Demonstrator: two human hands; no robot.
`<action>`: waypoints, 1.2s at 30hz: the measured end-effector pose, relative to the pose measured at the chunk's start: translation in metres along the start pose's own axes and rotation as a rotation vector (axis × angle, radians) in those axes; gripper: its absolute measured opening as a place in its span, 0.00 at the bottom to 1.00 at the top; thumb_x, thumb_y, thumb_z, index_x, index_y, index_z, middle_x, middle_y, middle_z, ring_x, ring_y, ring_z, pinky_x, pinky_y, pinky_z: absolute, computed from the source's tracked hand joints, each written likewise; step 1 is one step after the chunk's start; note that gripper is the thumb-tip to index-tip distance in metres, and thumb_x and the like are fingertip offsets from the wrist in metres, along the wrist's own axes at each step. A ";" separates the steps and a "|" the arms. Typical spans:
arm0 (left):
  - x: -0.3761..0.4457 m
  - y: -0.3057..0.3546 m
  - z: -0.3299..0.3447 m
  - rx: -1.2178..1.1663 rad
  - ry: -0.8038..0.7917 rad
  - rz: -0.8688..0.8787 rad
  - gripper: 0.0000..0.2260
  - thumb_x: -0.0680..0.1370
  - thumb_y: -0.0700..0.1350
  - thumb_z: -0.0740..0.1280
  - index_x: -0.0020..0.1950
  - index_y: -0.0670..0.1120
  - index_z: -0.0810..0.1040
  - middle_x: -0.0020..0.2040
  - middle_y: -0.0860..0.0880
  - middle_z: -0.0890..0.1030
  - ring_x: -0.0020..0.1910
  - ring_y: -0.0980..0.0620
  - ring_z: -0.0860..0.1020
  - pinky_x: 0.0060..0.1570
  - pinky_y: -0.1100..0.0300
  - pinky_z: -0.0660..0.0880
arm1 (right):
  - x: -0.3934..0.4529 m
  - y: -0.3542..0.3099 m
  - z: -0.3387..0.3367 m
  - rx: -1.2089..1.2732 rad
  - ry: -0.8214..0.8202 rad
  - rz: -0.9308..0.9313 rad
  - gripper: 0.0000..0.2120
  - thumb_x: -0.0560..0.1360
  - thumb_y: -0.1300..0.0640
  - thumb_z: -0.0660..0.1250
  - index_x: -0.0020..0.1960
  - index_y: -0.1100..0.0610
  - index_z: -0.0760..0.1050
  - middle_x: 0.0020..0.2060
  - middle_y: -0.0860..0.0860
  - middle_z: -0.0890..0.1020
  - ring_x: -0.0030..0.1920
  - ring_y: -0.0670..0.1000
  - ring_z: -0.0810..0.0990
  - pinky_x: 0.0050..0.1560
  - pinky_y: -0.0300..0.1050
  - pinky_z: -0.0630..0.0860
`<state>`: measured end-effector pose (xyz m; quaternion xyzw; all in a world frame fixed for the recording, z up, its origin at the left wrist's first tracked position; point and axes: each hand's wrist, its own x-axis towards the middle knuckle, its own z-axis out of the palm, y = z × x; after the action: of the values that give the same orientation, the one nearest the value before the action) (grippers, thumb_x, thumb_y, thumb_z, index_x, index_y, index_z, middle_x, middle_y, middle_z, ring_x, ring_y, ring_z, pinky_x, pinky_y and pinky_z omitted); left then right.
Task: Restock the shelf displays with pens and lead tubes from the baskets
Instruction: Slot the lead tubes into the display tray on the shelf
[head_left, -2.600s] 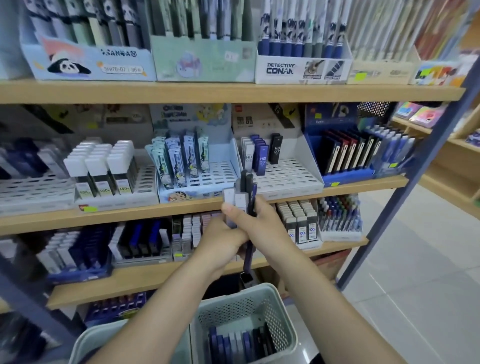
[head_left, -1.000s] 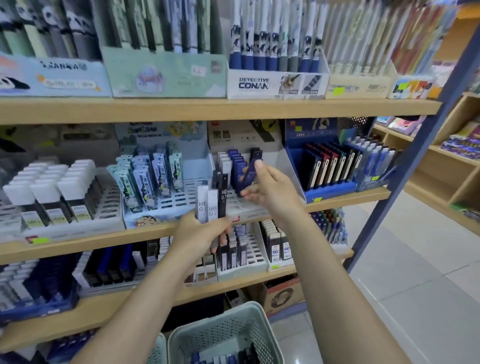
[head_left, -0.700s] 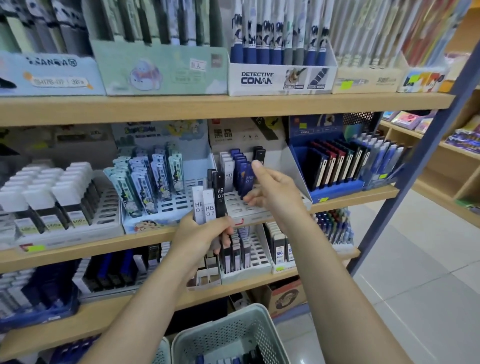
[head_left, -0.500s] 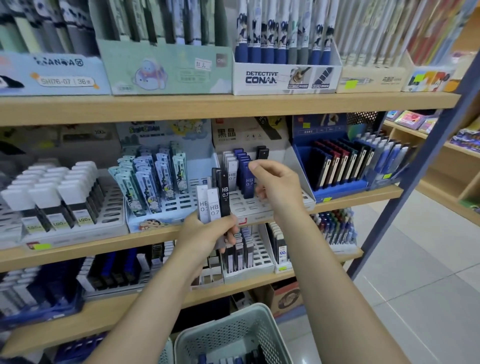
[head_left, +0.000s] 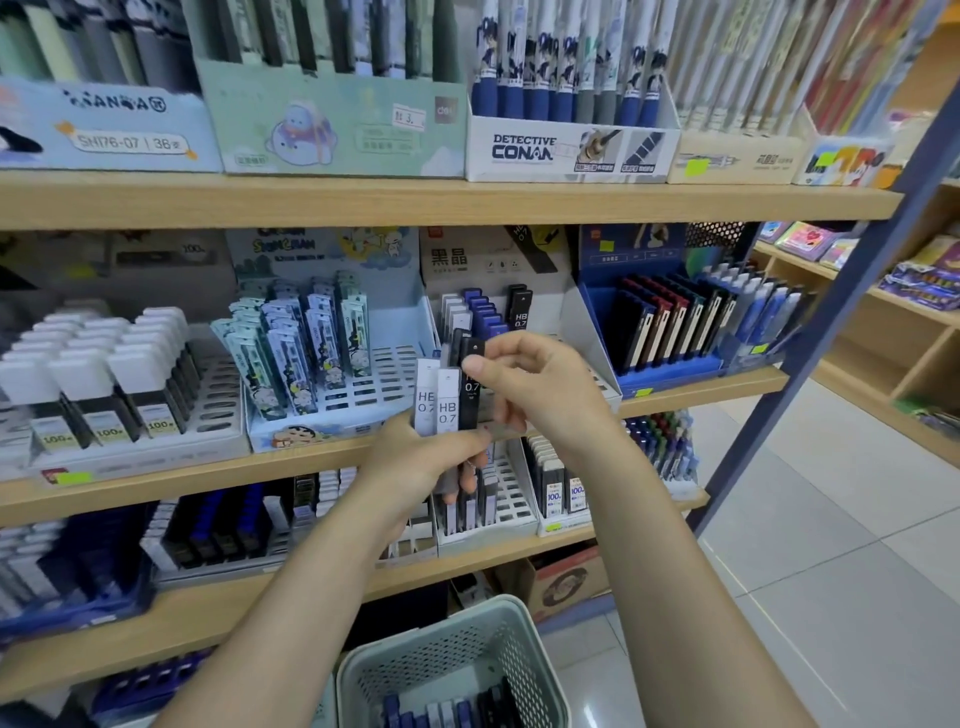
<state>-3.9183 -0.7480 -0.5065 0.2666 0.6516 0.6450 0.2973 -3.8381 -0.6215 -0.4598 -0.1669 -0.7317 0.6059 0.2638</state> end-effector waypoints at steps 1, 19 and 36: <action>0.000 0.001 0.001 0.021 -0.002 -0.003 0.05 0.76 0.38 0.72 0.45 0.36 0.81 0.34 0.42 0.81 0.28 0.47 0.75 0.25 0.60 0.70 | -0.001 0.001 -0.002 0.006 0.005 0.006 0.09 0.73 0.56 0.76 0.49 0.55 0.79 0.34 0.47 0.80 0.27 0.48 0.75 0.26 0.40 0.70; -0.002 0.005 0.009 -0.135 -0.154 -0.071 0.04 0.77 0.38 0.71 0.49 0.38 0.80 0.36 0.42 0.80 0.28 0.49 0.74 0.23 0.62 0.65 | -0.007 0.008 -0.014 0.074 -0.041 -0.105 0.15 0.81 0.62 0.66 0.65 0.51 0.78 0.29 0.36 0.77 0.27 0.46 0.69 0.29 0.38 0.69; -0.003 0.003 -0.001 -0.169 -0.033 -0.029 0.08 0.77 0.43 0.72 0.51 0.39 0.79 0.36 0.45 0.80 0.32 0.49 0.75 0.23 0.63 0.66 | -0.006 0.003 -0.008 0.335 -0.005 0.015 0.06 0.83 0.57 0.63 0.51 0.57 0.77 0.36 0.50 0.85 0.25 0.46 0.73 0.24 0.37 0.67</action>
<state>-3.9173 -0.7509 -0.5038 0.2417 0.5937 0.6886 0.3389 -3.8294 -0.6180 -0.4624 -0.1246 -0.6198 0.7219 0.2814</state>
